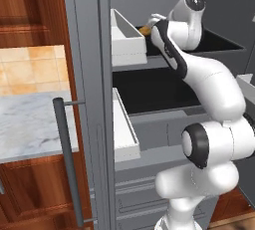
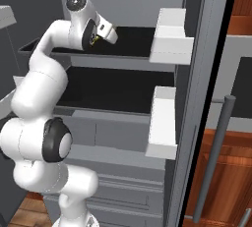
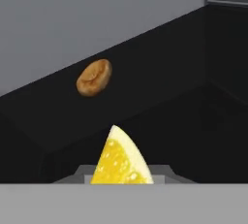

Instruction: Take the lemon wedge from the fridge and place it on the plate with fish on the dining counter.

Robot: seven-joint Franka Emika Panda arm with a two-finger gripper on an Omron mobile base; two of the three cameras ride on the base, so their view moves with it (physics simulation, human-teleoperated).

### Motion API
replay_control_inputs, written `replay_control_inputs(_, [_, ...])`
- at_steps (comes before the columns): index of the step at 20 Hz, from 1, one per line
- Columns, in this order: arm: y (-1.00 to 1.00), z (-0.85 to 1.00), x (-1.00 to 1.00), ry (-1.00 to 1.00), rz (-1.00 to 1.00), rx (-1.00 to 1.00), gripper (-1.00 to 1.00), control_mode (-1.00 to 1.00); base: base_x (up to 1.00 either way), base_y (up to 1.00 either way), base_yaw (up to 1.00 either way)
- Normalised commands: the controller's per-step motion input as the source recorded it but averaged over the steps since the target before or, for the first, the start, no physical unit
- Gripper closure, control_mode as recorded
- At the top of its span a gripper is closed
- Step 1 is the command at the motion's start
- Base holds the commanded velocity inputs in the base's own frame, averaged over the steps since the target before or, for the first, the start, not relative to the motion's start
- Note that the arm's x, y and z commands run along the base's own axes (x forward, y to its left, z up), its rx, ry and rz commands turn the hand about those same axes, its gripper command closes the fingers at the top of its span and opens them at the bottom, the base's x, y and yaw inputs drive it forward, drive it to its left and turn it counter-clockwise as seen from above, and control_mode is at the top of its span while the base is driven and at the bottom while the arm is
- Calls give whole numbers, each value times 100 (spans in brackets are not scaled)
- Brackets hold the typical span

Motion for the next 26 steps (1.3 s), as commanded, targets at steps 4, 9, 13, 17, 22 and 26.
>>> replay_control_inputs(4, [8,35,-99,-26,0,0,100,-100,0,0,0])
replay_control_inputs(9, [0,15,-100,1,0,1,100,-100,0,0,0])
replay_control_inputs(13, [0,-18,-100,22,0,3,100,-100,0,0,0])
replay_control_inputs(17, [0,-81,-100,42,0,0,100,-100,0,0,0])
replay_control_inputs(22, [-5,-37,-85,2,-2,-3,100,-100,0,0,0])
replay_control_inputs(26, [-11,0,-71,-38,-3,-9,100,-100,0,0,0])
